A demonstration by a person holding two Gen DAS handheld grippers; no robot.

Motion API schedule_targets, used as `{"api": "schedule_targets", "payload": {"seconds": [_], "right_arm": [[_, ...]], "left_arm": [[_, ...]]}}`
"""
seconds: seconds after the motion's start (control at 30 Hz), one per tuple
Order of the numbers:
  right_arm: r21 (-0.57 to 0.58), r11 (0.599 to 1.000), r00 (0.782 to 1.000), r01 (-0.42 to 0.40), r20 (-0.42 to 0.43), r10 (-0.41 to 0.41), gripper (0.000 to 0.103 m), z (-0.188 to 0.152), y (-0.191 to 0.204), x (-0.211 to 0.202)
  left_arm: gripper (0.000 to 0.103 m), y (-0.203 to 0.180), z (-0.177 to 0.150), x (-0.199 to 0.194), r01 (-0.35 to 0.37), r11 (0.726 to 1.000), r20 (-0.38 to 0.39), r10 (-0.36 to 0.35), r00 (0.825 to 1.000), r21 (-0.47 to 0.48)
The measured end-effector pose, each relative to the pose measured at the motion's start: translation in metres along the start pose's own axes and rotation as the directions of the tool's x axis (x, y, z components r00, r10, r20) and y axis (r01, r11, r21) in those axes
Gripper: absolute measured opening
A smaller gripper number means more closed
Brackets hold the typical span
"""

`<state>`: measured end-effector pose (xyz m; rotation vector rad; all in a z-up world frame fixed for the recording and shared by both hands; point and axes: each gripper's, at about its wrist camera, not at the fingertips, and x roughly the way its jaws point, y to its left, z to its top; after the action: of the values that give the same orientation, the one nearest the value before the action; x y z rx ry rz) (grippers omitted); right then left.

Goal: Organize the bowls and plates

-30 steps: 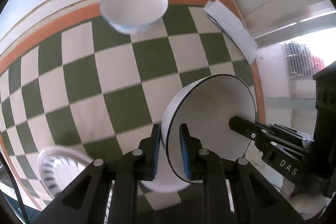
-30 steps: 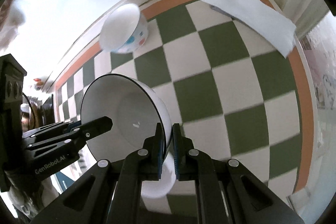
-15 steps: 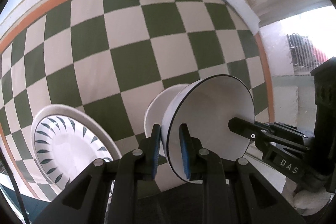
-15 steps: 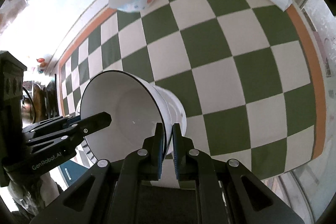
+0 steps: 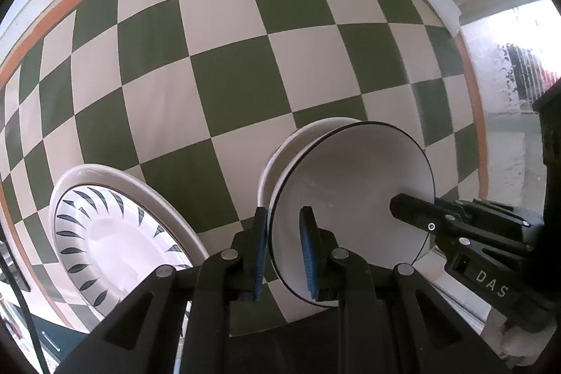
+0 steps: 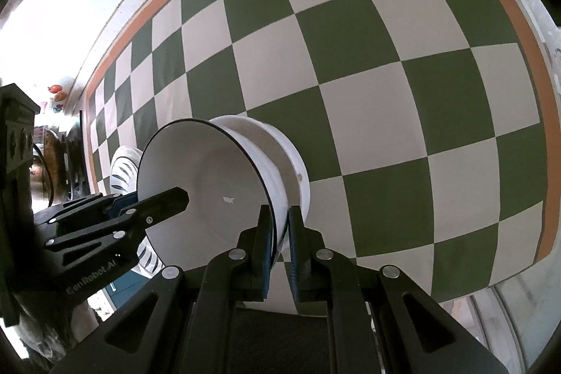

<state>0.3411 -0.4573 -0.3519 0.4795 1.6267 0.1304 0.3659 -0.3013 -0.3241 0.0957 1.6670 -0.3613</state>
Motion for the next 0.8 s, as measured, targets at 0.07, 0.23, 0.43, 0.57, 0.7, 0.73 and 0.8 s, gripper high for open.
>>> {"api": "schedule_targets", "payload": {"seconds": [0.07, 0.23, 0.43, 0.57, 0.7, 0.73, 0.8], "right_arm": [[-0.005, 1.0, 1.0, 0.002, 0.0, -0.002, 0.012, 0.001, 0.002, 0.001], [-0.011, 1.0, 1.0, 0.021, -0.009, -0.021, 0.013, 0.005, 0.006, 0.003], [-0.012, 1.0, 1.0, 0.022, -0.02, -0.023, 0.018, 0.009, 0.004, 0.001], [-0.001, 1.0, 0.999, -0.005, -0.035, 0.005, 0.018, 0.01, 0.0, 0.0], [0.007, 1.0, 0.999, -0.03, -0.035, 0.031, 0.018, 0.013, -0.002, -0.008], [0.006, 0.999, 0.999, -0.039, -0.029, 0.039, 0.018, 0.016, -0.002, -0.013], [0.004, 0.999, 0.999, -0.05, -0.012, 0.05, 0.018, 0.022, -0.001, -0.024]], "left_arm": [[0.016, 0.0, 0.001, 0.003, -0.013, 1.0, 0.0, 0.013, 1.0, 0.001], [0.016, 0.002, 0.004, 0.007, -0.017, 1.0, -0.009, 0.017, 1.0, -0.006], [0.016, 0.001, 0.005, 0.009, -0.011, 1.0, -0.019, 0.011, 1.0, -0.012], [0.016, 0.0, 0.007, 0.006, -0.02, 1.0, -0.013, 0.02, 1.0, -0.001], [0.016, 0.005, 0.01, -0.007, -0.012, 1.0, 0.007, 0.012, 1.0, -0.017], [0.016, 0.007, 0.011, -0.013, -0.005, 1.0, 0.018, 0.006, 1.0, -0.026], [0.017, 0.012, 0.016, -0.027, 0.005, 0.999, 0.049, -0.003, 0.999, -0.042]]}}
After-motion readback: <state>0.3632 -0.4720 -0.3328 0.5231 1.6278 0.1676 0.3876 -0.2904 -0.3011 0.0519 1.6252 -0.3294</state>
